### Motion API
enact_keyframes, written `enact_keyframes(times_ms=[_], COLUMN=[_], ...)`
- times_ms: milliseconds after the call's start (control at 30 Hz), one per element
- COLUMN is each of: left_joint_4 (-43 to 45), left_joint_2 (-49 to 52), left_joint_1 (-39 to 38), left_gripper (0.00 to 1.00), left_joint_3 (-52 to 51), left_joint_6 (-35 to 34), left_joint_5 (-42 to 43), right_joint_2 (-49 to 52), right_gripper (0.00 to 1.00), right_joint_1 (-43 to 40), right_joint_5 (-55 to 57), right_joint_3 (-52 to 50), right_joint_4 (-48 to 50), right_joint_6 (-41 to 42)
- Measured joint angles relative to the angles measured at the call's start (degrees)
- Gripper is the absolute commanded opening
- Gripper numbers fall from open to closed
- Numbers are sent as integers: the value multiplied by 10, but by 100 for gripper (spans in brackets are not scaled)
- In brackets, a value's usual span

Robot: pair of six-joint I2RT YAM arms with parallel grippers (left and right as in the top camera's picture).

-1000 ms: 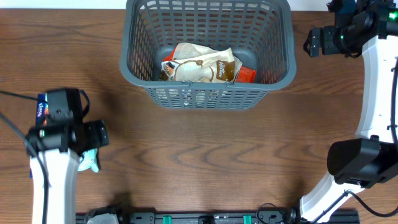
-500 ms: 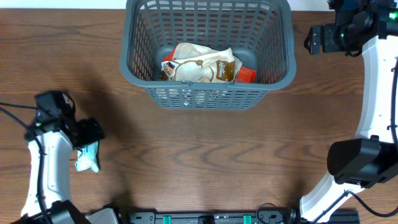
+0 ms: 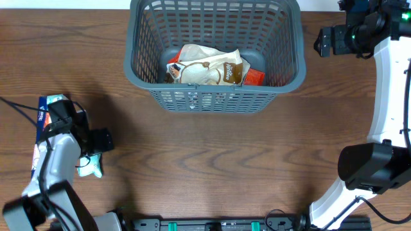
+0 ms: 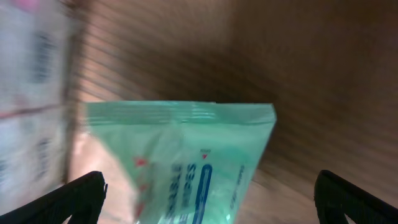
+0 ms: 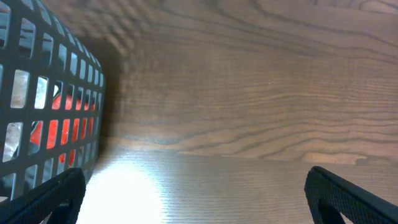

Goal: Pack container
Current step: 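Grasp the teal wet-wipe pack with the left gripper and lift it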

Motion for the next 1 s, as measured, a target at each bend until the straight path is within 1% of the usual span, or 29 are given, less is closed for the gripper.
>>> enact_keyframes(times_ms=[100,267,333,367,433,533,567,667,900,933,1000], left_joint_4=[11,22,25,26,27,27,27,27,26,25,24], left_joint_2=[35,42,44,46,47,49,49,50,50,50,49], left_joint_1=[0,0,1,1,0,-1,-1,-1,-1,-1,-1], left_gripper=[99,99,86,83,72,61,59,49,8,6,6], left_joint_3=[0,4,5,6,6,7,7,7,7,7,8], left_joint_6=[10,20,24,23,24,22,21,17,9,9,10], left_joint_5=[9,17,21,26,29,35,38,38,38,38,38], right_joint_2=[0,0,0,0,0,0,0,0,0,0,0], right_gripper=[99,99,99,99,99,99,99,99,99,99,99], right_joint_1=[0,0,0,0,0,0,0,0,0,0,0], right_joint_5=[0,0,0,0,0,0,0,0,0,0,0], right_joint_3=[0,0,0,0,0,0,0,0,0,0,0], right_joint_4=[-2,-8,-8,-8,-9,-8,-8,-8,-8,-8,-8], right_joint_6=[0,0,0,0,-2,-2,-2,-2,-2,-2,-2])
